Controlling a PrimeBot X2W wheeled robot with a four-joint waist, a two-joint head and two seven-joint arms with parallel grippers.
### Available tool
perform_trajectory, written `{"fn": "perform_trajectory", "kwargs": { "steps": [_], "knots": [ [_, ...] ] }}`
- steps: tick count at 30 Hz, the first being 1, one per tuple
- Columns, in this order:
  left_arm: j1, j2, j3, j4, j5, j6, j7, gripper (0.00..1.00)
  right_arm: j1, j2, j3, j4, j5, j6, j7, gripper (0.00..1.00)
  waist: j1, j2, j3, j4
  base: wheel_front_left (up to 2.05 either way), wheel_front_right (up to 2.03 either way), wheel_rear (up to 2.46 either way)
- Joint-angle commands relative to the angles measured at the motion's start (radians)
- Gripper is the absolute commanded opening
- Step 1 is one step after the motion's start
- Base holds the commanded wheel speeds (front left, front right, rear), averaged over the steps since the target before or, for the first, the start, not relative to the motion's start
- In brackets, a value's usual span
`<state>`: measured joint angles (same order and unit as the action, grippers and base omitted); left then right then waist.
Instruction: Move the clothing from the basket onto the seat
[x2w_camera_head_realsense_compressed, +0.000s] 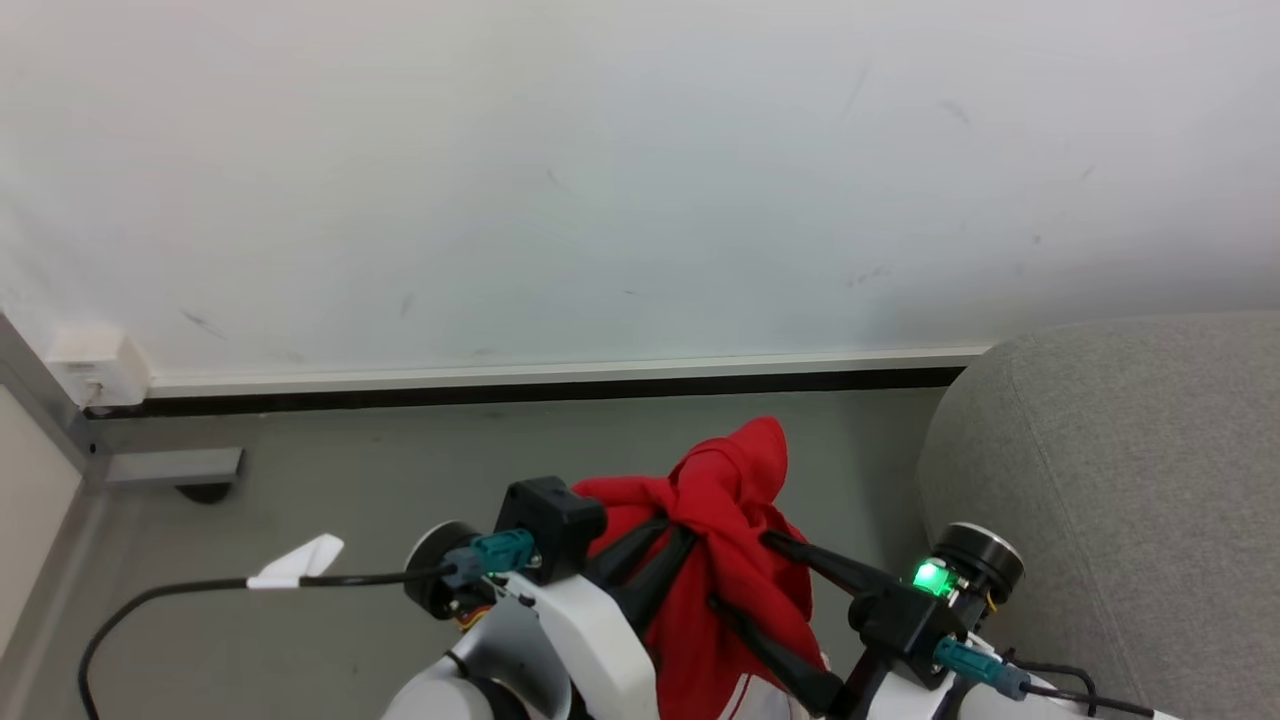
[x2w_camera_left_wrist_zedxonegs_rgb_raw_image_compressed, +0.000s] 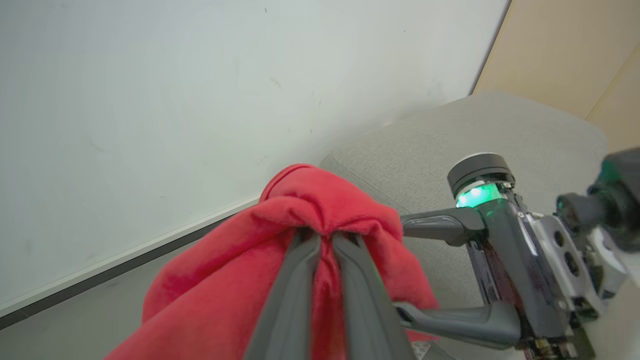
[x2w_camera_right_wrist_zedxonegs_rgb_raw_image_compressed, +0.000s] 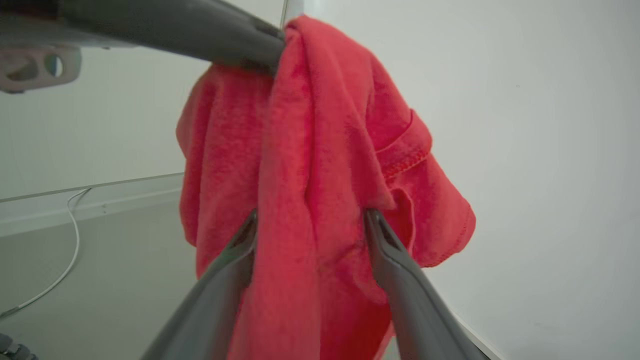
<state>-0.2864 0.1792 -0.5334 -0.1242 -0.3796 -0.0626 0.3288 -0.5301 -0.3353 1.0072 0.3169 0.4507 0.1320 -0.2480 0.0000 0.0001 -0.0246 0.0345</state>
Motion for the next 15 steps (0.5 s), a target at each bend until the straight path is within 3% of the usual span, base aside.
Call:
{"fn": "perform_trajectory", "kwargs": {
  "steps": [1,3,4,5,6,10,15],
  "knots": [
    [-0.009,0.000,-0.004,0.002,0.004,-0.006,0.001,0.00,-0.019,0.009,0.006,0.022,0.012,-0.002,-0.009,1.00,0.0000,-0.0001,0.000,0.005,0.00,0.00,0.00],
    [-0.006,-0.003,-0.010,0.002,-0.004,-0.007,0.000,0.00,-0.035,0.036,0.013,0.064,0.035,-0.002,-0.011,1.00,0.0000,-0.0001,-0.001,0.009,0.00,0.00,0.00],
    [-0.004,-0.003,-0.013,0.001,-0.009,-0.007,0.001,0.00,-0.042,0.048,0.017,0.085,0.052,-0.002,-0.013,0.91,0.0000,-0.0001,-0.001,0.010,0.00,0.00,0.00],
    [-0.003,-0.004,-0.015,0.001,-0.010,-0.008,0.002,0.00,-0.049,0.057,0.020,0.105,0.070,-0.002,-0.015,0.35,0.0000,-0.0001,-0.001,0.013,0.00,0.00,0.00],
    [-0.003,-0.006,-0.017,0.002,-0.012,-0.010,0.002,0.00,-0.055,0.061,0.033,0.125,0.083,-0.002,-0.016,0.00,0.0000,-0.0001,-0.002,0.017,0.00,0.00,0.00],
    [0.008,-0.009,-0.015,0.014,-0.024,-0.002,-0.002,0.00,-0.065,0.085,0.021,0.131,0.164,-0.002,-0.018,0.00,0.0000,-0.0001,0.000,0.025,0.00,0.00,0.00],
    [0.023,-0.007,-0.004,0.034,-0.038,0.006,-0.021,0.00,-0.022,0.069,-0.066,0.083,0.236,-0.002,-0.018,0.00,0.0000,-0.0001,0.003,0.022,0.00,0.00,0.00]
  ]
}}
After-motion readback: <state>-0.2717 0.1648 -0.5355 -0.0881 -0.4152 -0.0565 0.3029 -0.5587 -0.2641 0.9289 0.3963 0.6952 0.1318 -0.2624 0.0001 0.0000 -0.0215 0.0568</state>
